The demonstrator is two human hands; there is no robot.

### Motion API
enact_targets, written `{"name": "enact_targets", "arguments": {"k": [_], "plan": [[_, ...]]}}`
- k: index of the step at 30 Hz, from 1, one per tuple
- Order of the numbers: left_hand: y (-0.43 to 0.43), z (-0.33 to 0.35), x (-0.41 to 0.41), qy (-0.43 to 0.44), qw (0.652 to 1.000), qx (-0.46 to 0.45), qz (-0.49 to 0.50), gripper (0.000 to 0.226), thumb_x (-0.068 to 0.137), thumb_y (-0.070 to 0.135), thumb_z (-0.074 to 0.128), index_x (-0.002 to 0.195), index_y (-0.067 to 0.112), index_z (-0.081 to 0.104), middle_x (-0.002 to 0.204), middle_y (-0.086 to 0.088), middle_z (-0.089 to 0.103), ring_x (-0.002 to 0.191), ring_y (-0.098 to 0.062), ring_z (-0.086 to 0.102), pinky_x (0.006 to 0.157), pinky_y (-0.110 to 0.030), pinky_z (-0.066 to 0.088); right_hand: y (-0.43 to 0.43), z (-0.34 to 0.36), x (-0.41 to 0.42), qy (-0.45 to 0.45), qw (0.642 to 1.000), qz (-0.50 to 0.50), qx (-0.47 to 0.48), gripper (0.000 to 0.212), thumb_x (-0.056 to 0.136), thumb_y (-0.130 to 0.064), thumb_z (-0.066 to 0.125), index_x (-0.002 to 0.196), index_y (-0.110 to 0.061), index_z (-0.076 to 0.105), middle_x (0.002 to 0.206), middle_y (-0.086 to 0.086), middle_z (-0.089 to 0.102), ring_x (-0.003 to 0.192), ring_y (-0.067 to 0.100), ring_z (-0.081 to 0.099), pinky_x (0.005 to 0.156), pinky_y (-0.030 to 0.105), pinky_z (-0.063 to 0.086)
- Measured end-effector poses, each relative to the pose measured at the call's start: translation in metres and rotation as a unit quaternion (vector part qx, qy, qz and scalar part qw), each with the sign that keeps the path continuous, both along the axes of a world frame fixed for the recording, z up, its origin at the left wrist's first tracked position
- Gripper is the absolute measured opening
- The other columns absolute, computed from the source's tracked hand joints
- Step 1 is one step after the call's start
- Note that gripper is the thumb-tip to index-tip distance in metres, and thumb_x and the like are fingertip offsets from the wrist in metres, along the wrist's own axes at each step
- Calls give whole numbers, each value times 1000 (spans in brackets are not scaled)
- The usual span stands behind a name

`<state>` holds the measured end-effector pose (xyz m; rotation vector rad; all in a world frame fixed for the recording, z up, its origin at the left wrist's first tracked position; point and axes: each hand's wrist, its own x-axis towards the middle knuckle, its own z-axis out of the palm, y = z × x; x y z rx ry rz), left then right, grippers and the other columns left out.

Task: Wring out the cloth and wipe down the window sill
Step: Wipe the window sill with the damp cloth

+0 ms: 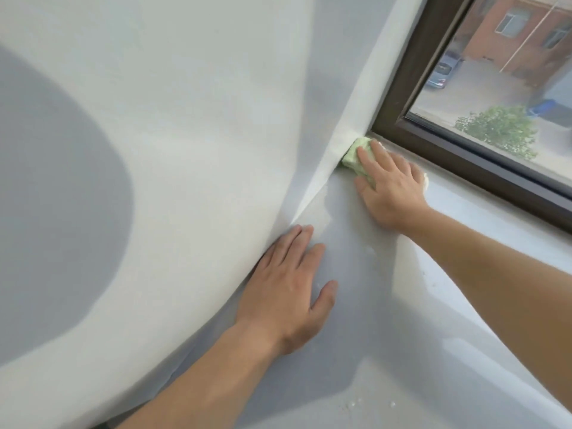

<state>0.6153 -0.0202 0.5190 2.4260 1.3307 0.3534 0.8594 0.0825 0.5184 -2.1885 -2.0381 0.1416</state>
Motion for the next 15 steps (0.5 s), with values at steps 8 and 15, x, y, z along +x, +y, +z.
{"name": "enact_targets", "arguments": {"k": [8, 15], "plan": [[0, 0, 1, 4, 1000, 14, 5, 61, 93, 52, 29, 145, 20, 37, 162, 0, 19, 149, -14, 5, 119, -29, 4, 24, 3, 24, -3, 997, -74, 3, 48, 101, -43, 30, 148, -39, 25, 162, -10, 16, 142, 27, 22, 114, 45, 12], [1, -2, 3, 14, 1000, 20, 4, 60, 92, 53, 31, 143, 20, 38, 161, -1, 21, 149, -16, 7, 119, -30, 6, -53, 3, -2, 16, 988, 151, -9, 52, 100, -50, 22, 151, -43, 23, 162, -15, 17, 143, 21, 22, 114, 42, 12]]}}
